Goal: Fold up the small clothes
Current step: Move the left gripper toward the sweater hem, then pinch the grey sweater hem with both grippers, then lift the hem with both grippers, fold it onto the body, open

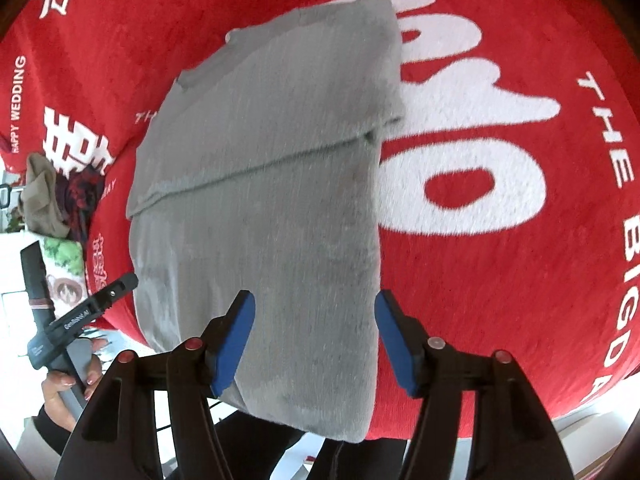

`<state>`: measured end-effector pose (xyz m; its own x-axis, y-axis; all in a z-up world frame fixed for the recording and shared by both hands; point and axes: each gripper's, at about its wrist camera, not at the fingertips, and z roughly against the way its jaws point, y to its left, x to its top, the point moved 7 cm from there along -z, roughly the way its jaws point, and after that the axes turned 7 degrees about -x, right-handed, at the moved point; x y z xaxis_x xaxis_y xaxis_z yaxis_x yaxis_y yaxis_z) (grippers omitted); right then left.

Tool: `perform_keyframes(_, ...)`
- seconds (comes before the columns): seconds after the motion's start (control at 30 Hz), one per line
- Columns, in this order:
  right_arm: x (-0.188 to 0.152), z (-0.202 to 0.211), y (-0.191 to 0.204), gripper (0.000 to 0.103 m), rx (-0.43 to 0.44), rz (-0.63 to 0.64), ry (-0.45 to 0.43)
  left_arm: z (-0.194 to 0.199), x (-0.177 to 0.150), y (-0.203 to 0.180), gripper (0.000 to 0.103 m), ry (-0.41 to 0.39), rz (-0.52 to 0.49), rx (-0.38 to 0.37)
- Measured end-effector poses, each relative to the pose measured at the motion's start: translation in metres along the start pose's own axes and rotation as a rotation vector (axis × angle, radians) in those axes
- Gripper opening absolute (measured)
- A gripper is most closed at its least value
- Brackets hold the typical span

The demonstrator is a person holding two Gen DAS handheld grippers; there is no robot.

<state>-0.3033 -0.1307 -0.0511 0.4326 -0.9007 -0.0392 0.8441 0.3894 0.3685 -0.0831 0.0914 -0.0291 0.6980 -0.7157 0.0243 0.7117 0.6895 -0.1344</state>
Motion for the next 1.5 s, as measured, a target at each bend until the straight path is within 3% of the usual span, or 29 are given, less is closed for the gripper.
perform_keyframes(0.3,-0.031,-0.013,0.000,0.066,0.047,-0.022,0.041,-0.013,-0.048,0.042,0.103,0.036,0.019,-0.038)
perform_keyframes(0.47,-0.070,-0.023,0.005,0.066,0.104,-0.008,0.067,-0.016,-0.077,0.069,0.103,0.027,0.060,-0.076)
perform_keyframes(0.77,-0.152,-0.070,-0.015,0.066,0.042,-0.041,0.156,-0.050,-0.134,0.107,0.103,0.078,0.091,-0.123)
perform_keyframes(1.03,-0.173,-0.105,-0.019,0.068,0.060,-0.089,0.149,-0.073,-0.154,0.112,0.103,0.100,0.127,-0.211)
perform_keyframes(1.13,-0.182,-0.109,-0.017,0.064,0.113,-0.105,0.154,-0.075,-0.156,0.108,0.103,0.109,0.119,-0.221)
perform_keyframes(1.17,-0.183,-0.109,-0.016,0.061,0.134,-0.116,0.150,-0.077,-0.154,0.097,0.097,0.109,0.114,-0.225)
perform_keyframes(1.23,-0.183,-0.109,-0.012,0.041,0.164,-0.144,0.149,-0.076,-0.155,0.097,0.085,0.114,0.108,-0.261)
perform_keyframes(1.3,-0.183,-0.108,-0.007,0.020,0.196,-0.168,0.146,-0.071,-0.155,0.094,0.063,0.118,0.103,-0.284)
perform_keyframes(1.33,-0.182,-0.106,-0.004,0.016,0.207,-0.176,0.147,-0.069,-0.156,0.093,0.055,0.120,0.098,-0.306)
perform_keyframes(1.37,-0.182,-0.102,0.000,0.015,0.225,-0.169,0.143,-0.067,-0.157,0.092,0.032,0.125,0.103,-0.337)
perform_keyframes(1.4,-0.181,-0.099,0.005,0.014,0.250,-0.162,0.141,-0.064,-0.158,0.092,0.018,0.140,0.123,-0.398)
perform_keyframes(1.5,-0.172,-0.079,0.021,0.013,0.356,-0.164,0.125,-0.044,-0.153,0.092,0.014,0.125,0.149,-0.493)
